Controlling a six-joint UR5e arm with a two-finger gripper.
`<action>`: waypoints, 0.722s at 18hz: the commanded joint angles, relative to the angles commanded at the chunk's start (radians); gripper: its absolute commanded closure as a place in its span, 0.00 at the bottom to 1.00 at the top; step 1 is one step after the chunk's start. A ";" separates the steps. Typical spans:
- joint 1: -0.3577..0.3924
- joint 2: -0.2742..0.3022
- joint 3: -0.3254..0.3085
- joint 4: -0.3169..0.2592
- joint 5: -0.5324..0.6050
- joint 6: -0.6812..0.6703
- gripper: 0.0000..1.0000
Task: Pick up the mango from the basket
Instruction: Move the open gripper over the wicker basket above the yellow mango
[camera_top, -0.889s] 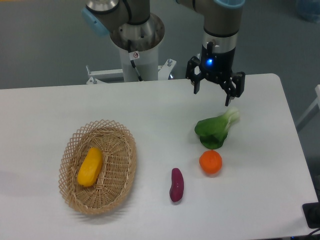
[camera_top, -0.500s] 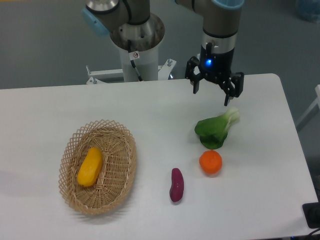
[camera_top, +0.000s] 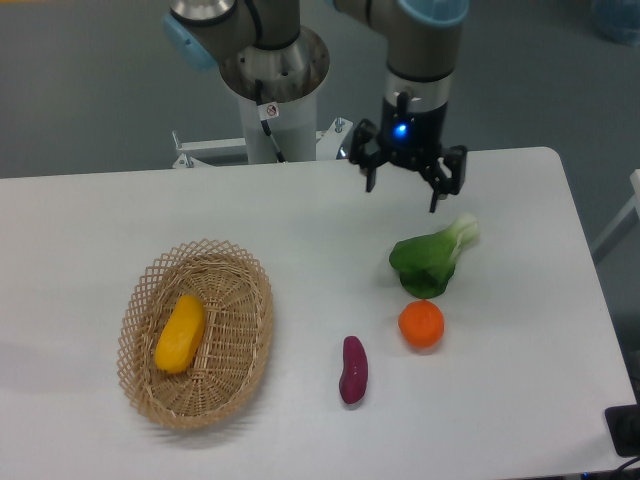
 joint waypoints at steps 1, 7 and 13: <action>-0.024 -0.005 -0.002 0.006 0.001 -0.023 0.00; -0.196 -0.092 0.009 0.037 0.002 -0.236 0.00; -0.357 -0.215 0.006 0.213 0.006 -0.451 0.00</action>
